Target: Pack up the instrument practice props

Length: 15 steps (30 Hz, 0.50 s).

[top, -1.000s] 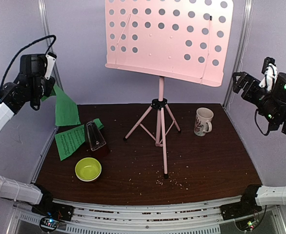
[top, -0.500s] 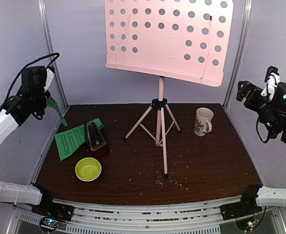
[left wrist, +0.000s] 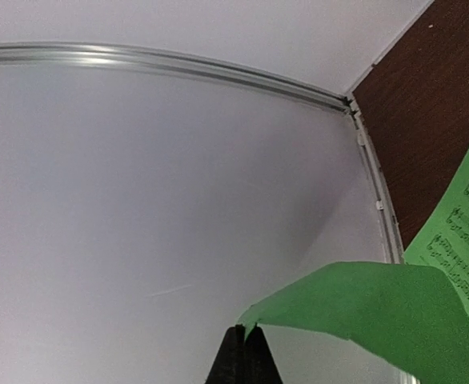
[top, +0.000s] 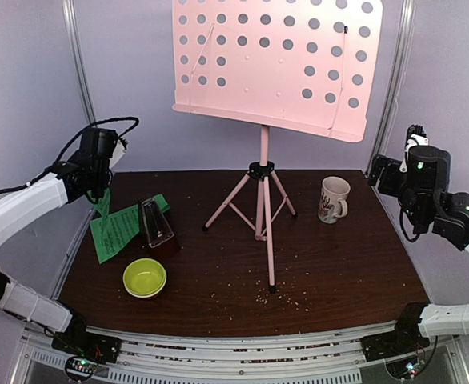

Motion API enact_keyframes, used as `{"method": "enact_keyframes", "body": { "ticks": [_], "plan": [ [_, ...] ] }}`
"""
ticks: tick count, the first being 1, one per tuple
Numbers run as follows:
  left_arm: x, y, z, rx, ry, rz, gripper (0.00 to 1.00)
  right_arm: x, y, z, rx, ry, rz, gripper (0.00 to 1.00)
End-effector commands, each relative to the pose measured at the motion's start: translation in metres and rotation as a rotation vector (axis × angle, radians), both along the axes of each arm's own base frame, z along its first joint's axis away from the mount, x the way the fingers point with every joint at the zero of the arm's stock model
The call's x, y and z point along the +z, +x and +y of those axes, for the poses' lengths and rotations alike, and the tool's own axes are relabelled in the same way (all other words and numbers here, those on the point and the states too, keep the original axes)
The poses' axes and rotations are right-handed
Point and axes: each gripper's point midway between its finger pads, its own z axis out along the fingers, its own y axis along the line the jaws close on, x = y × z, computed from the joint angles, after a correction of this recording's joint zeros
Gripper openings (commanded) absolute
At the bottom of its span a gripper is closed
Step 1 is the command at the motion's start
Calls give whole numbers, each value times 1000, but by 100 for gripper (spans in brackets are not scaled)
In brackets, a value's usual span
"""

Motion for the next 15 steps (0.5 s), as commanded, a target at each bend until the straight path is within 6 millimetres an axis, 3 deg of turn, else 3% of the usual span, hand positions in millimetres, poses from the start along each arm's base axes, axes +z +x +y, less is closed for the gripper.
{"method": "enact_keyframes", "body": {
  "ticks": [1,5,10,15],
  "plan": [
    [-36,31,-29,-119,-122,30,0,-3,-4,-7,-35,9,-4,100],
    [-68,44,-36,-125,-141,83,0,-1,-10,-15,-51,1,6,100],
    [-102,46,-45,-179,-192,135,0,0,-21,-26,-64,21,-7,100],
    [-123,49,-47,-188,-225,153,0,5,-26,-30,-64,54,-29,100]
  ]
}}
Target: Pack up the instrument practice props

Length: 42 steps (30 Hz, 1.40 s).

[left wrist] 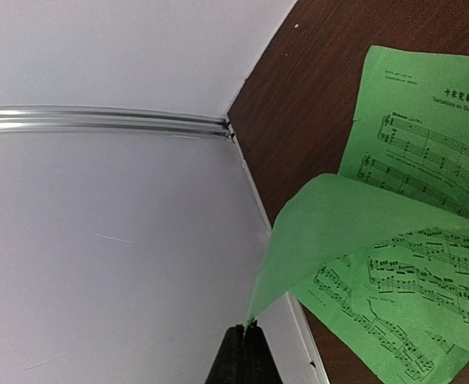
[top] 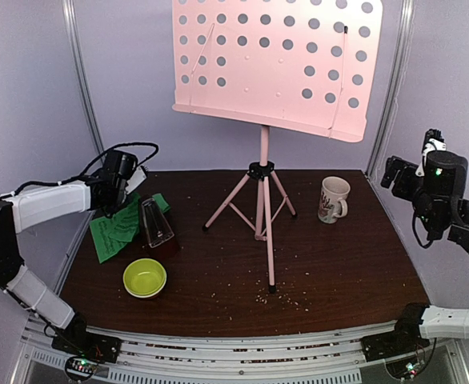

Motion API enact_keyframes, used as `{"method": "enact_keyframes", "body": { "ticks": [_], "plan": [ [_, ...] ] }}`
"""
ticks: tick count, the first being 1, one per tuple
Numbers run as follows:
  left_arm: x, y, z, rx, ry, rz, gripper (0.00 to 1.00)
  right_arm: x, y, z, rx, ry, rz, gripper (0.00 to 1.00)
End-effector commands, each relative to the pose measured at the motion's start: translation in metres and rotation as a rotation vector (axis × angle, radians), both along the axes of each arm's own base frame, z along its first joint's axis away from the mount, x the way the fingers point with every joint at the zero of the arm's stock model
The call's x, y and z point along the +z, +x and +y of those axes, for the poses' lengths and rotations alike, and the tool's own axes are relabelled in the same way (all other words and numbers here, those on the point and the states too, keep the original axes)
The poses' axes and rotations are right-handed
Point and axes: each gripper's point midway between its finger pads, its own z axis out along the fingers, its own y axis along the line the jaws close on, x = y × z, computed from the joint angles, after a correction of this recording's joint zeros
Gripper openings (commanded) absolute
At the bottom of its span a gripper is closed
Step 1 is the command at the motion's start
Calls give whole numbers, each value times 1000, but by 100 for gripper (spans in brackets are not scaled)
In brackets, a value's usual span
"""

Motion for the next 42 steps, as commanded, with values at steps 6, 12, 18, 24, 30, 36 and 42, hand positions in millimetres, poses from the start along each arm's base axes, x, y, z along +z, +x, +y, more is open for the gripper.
{"method": "enact_keyframes", "body": {
  "ticks": [6,12,18,24,30,36,42],
  "plan": [
    [-16,25,0,30,9,-56,0,4,-2,-3,-15,25,-9,100],
    [-21,43,-14,3,-56,-80,0,4,4,5,4,35,-2,100],
    [-14,43,-13,10,-76,-116,14,12,10,14,27,45,-5,100],
    [-1,35,-17,-5,-160,-166,44,17,15,19,32,81,-34,100],
    [17,30,-13,20,-206,-237,66,27,16,18,24,132,-83,100],
    [54,20,-2,63,-321,-366,83,34,3,1,-27,185,-139,100],
    [99,2,10,65,-542,-468,91,22,-12,-20,-100,283,-180,100]
  ]
}}
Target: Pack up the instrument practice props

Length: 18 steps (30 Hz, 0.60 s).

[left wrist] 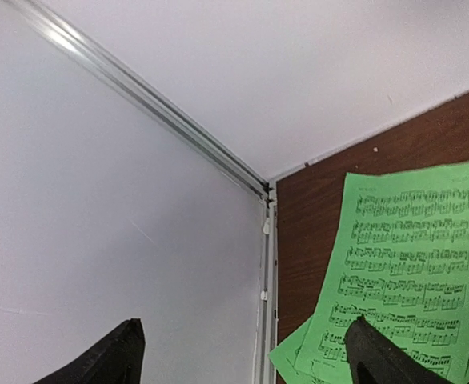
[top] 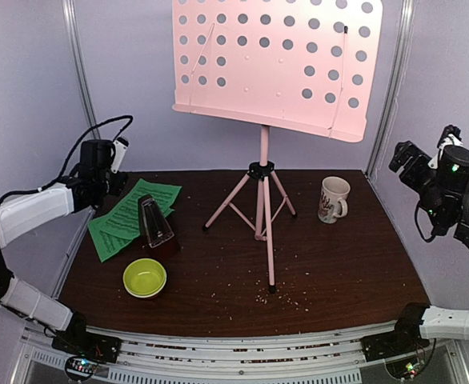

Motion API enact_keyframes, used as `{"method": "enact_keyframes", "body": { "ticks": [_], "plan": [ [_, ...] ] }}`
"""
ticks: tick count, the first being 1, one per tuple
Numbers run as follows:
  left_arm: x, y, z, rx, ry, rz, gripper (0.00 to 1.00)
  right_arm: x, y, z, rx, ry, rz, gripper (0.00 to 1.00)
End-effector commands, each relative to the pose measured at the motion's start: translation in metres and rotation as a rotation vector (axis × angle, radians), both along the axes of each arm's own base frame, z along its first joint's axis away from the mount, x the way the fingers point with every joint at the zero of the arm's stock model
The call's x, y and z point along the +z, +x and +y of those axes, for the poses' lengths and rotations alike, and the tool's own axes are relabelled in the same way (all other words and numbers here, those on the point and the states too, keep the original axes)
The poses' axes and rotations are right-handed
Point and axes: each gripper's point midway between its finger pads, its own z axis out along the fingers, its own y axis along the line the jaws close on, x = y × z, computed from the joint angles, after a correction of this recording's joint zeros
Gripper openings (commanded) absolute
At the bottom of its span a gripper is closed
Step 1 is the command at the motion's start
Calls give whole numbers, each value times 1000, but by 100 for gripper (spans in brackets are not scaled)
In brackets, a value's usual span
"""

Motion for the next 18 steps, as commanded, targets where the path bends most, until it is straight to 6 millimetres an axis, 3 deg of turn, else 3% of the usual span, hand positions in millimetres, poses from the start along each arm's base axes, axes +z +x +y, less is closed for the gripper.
{"method": "enact_keyframes", "body": {
  "ticks": [1,9,14,18],
  "plan": [
    [47,-10,-3,-41,-213,-128,91,-11,-8,-13,-58,82,-23,100],
    [128,-34,-58,-341,-531,-198,98,-44,26,33,107,102,79,100],
    [154,-52,-94,-503,-725,-212,97,-67,45,54,219,226,103,100],
    [171,-76,-145,-635,-843,-229,94,-80,54,62,294,317,110,100]
  ]
}}
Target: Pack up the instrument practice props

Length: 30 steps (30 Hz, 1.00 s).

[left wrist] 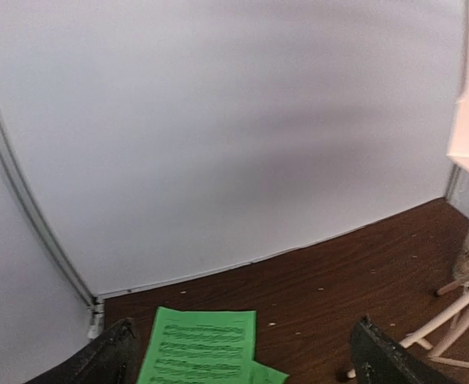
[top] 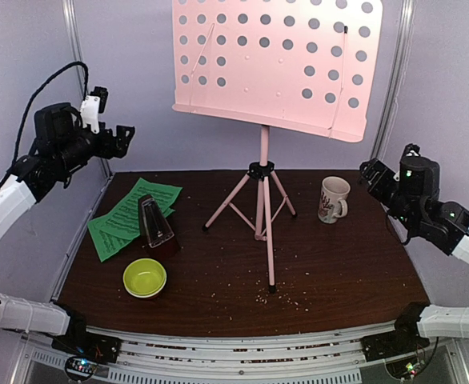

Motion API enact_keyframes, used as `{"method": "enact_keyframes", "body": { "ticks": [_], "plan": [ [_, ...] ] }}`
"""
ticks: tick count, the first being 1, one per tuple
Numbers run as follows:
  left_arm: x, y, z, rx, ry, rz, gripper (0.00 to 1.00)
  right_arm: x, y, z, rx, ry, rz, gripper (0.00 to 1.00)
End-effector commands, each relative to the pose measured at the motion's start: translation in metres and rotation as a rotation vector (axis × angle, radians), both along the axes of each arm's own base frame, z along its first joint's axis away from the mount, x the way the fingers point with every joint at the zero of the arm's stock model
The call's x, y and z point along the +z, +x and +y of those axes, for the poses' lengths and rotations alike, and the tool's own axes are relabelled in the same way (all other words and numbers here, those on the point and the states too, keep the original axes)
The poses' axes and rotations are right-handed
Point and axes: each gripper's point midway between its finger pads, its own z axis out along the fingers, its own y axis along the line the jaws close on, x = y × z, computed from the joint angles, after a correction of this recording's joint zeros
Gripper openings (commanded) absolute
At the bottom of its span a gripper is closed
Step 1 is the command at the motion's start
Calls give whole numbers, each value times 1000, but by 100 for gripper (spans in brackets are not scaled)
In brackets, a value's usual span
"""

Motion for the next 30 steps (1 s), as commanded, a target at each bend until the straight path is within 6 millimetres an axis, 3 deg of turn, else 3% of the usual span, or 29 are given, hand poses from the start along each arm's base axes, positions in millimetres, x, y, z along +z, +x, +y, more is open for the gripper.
{"method": "enact_keyframes", "body": {
  "ticks": [1,6,11,16,19,22,27,30],
  "plan": [
    [26,-32,-73,-232,-194,-44,94,-3,9,22,139,179,-20,100],
    [25,-64,-159,-493,-374,-53,92,-5,16,46,255,194,1,96],
    [-21,-64,-194,-587,-411,41,89,-14,13,109,504,132,47,84],
    [-37,-75,-189,-608,-437,54,89,-47,-5,175,639,11,104,83],
    [-39,-81,-177,-577,-434,44,90,-61,-7,199,643,-82,113,82],
    [-42,-85,-166,-545,-414,45,90,-60,-3,221,648,-166,103,78],
    [-53,-87,-163,-535,-379,77,92,-57,8,236,627,-234,74,69],
    [-60,-87,-166,-540,-377,90,92,-55,16,240,607,-268,58,57]
  ]
}}
